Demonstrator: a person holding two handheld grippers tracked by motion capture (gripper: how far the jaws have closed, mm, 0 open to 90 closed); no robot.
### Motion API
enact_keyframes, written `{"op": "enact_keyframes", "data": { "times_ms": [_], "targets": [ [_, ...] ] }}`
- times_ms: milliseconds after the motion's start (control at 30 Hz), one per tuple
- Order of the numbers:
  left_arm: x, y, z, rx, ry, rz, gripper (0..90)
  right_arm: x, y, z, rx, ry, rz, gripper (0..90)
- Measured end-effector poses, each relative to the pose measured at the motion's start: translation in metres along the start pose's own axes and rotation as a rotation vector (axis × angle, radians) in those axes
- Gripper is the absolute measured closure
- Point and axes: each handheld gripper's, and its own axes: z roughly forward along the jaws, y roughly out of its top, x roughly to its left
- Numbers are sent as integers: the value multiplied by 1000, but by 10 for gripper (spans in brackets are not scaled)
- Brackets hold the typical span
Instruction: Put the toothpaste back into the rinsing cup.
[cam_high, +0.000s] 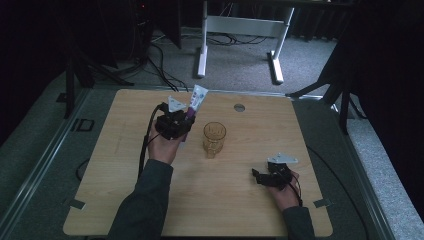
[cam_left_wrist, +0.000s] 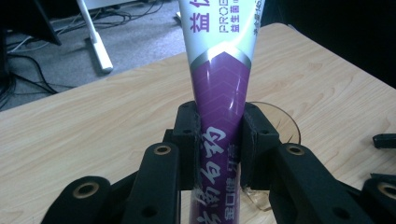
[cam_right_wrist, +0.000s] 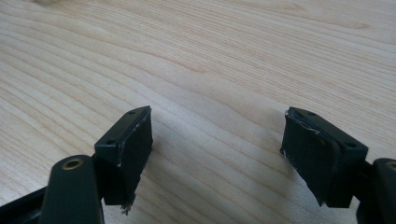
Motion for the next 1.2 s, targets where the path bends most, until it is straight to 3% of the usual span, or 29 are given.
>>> {"op": "enact_keyframes", "data": {
  "times_ms": [567,1200],
  "targets": [
    [2,13,-3,-35,5,-9,714,0,0,0,0,0,0,241],
    [-2,16,1,-94,-6,-25,714,0,0,0,0,0,-1,241]
  ]
}}
